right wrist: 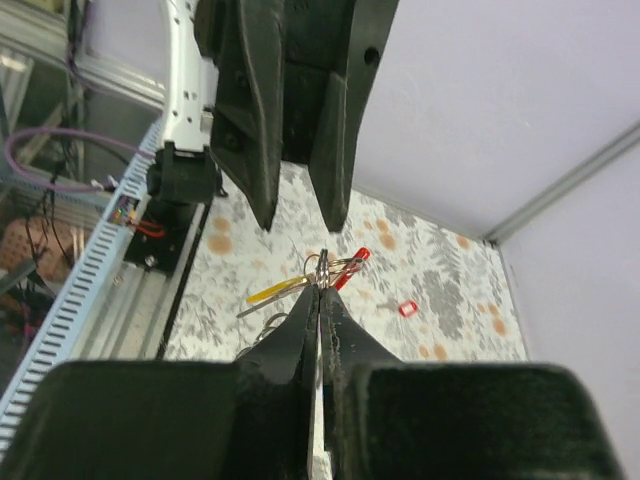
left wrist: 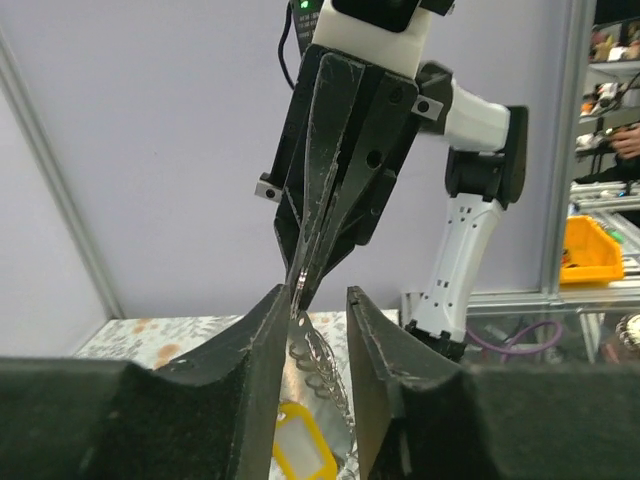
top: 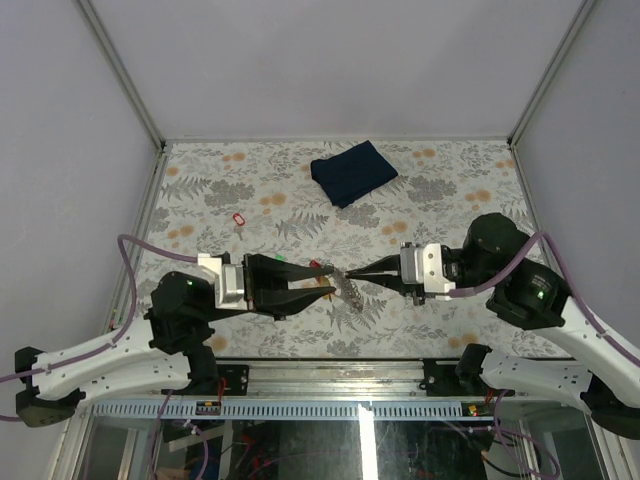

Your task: Put the keys on the keyring

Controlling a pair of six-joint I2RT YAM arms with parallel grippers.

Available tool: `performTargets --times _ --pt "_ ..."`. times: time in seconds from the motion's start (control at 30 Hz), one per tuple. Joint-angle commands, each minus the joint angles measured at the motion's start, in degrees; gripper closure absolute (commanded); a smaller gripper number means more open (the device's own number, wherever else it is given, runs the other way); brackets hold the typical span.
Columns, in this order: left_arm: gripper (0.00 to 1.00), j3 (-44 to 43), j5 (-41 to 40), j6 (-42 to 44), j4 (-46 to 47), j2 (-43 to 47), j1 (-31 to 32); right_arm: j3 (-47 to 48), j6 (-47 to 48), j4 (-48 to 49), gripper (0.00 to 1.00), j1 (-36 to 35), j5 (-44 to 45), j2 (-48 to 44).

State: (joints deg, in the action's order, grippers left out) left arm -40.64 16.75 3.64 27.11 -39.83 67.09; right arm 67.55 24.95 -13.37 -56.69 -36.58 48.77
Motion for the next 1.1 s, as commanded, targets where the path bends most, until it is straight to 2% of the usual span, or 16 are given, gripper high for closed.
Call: performTargets --times 0.0,0.23,0.43,0.67,0.83,1.07 --pt "0.7 -5.4 -3.1 6.1 -13.9 1.0 0.2 9.3 11.3 -18.5 1.0 -0.3 7.1 3.5" --pt "0.67 -9.8 -4.9 10.7 -22.8 -3.0 0.1 16.7 15.5 -30.4 1.0 -0.3 13.4 9.5" --pt "0.6 -12.1 -6.1 14.2 -27.1 -7.3 0.2 17.6 15.8 -31.9 1.0 -0.4 13.7 10.5" --pt "0.59 -12.2 -7.6 16.5 -27.6 -8.4 0.2 16.9 16.1 -31.4 1.0 -0.5 12.3 9.8" --pt "0.62 -12.9 -7.1 16.9 -27.2 -9.3 0.2 16.2 16.6 -30.7 1.0 -0.6 10.5 9.7" --pt "0.76 -13.1 -5.6 16.6 -27.0 -9.8 0.2 15.8 17.1 -30.3 1.0 -0.6 10.1 9.9"
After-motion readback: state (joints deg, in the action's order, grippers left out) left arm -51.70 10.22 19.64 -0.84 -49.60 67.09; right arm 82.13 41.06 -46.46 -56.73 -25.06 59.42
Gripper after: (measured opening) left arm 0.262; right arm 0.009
